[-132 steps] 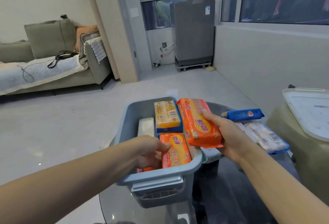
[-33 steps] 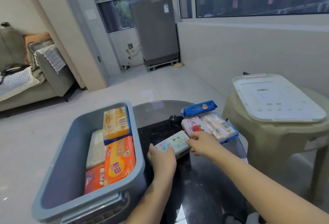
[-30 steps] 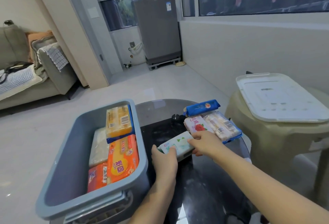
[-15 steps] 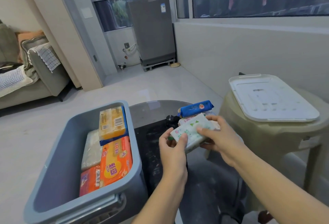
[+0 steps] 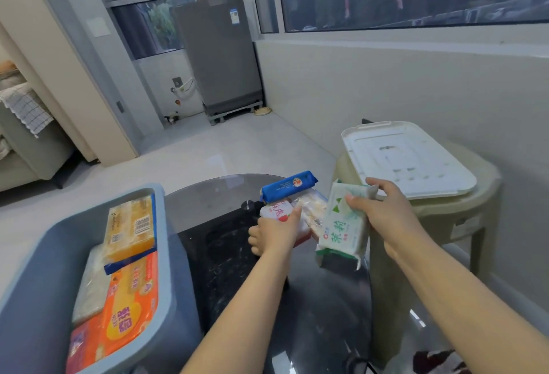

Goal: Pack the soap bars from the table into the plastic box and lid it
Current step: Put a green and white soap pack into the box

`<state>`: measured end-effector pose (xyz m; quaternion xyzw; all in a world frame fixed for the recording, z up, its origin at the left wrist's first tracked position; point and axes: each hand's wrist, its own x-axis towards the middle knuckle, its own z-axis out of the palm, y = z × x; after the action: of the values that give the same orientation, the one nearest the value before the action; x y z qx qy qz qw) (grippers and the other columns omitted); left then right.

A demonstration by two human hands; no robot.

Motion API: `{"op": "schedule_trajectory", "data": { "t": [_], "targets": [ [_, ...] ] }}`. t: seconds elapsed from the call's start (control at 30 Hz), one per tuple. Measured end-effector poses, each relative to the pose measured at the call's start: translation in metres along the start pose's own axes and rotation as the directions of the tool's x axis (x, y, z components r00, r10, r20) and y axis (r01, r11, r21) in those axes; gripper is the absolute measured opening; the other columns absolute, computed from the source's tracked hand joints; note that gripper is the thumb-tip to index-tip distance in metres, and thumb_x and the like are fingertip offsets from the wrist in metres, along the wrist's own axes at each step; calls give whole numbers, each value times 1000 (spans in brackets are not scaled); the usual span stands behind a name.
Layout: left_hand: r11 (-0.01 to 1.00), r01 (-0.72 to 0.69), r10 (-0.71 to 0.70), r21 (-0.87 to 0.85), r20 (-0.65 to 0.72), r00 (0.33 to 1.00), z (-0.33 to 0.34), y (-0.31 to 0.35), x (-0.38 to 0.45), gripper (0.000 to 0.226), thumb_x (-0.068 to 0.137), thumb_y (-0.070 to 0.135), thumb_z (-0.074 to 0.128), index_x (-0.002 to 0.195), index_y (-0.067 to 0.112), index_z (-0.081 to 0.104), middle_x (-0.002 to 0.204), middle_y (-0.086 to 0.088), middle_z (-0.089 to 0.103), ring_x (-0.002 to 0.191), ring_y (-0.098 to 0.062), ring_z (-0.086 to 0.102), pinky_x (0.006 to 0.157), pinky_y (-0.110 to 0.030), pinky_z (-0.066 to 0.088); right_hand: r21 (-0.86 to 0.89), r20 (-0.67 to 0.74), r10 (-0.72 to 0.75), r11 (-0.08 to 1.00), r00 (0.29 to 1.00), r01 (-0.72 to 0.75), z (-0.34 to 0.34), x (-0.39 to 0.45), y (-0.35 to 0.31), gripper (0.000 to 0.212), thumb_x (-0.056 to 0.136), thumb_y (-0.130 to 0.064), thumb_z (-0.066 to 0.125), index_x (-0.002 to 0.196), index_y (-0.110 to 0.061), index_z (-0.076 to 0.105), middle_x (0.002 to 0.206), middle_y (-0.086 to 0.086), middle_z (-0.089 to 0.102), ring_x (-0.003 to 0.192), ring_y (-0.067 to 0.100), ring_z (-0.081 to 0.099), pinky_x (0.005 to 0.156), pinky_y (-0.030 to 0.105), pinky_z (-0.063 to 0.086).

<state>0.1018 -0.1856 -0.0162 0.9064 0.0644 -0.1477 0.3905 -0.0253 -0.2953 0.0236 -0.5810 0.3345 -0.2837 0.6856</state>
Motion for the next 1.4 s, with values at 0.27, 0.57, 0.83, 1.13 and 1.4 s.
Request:
{"op": "schedule_trajectory", "data": {
  "t": [0.27,0.57,0.83,1.13,1.4],
  "targets": [
    [997,22,-24,80,15,1000,2,5,11,93,69,59,67,137,8,31,141,-15,30,129,-30,33,107,-39,31,-38,17,-2,999,1000,3,-11,4,-4,49,77,-13,74,119,-25,50,95,-5,60,76,7,61,52,21,44],
    [978,-134,126,160,58,990,-32,-33,-15,69,67,46,68,126,17,47,129,-13,43,120,-28,39,93,-32,39,-83,112,78,994,991,-69,0,-10,-5,35,77,-8,73,104,-9,51,102,8,63,77,18,64,60,28,51],
    [949,-310,313,-61,35,949,-53,-65,-46,51,65,34,72,103,24,40,94,5,58,83,-17,57,75,-33,51,-130,197,93,989,976,-68,9,-28,-16,42,78,-12,72,116,-5,54,95,9,69,77,20,67,61,33,54],
    [660,-197,342,-725,57,938,-102,-62,-95,65,65,18,84,117,31,47,108,8,61,95,-13,64,50,-19,55,-130,312,50,992,949,-9,14,-44,-40,28,80,-19,69,106,-9,63,88,5,72,73,16,69,51,23,48],
    [551,-260,415,-793,-10,910,-177,-50,-124,68,60,21,84,117,34,50,105,5,68,88,-17,71,59,-26,60,0,482,14,1000,876,-16,46,-66,-59,16,79,-21,66,92,-12,68,70,1,74,61,16,70,34,15,42]
  ]
}}
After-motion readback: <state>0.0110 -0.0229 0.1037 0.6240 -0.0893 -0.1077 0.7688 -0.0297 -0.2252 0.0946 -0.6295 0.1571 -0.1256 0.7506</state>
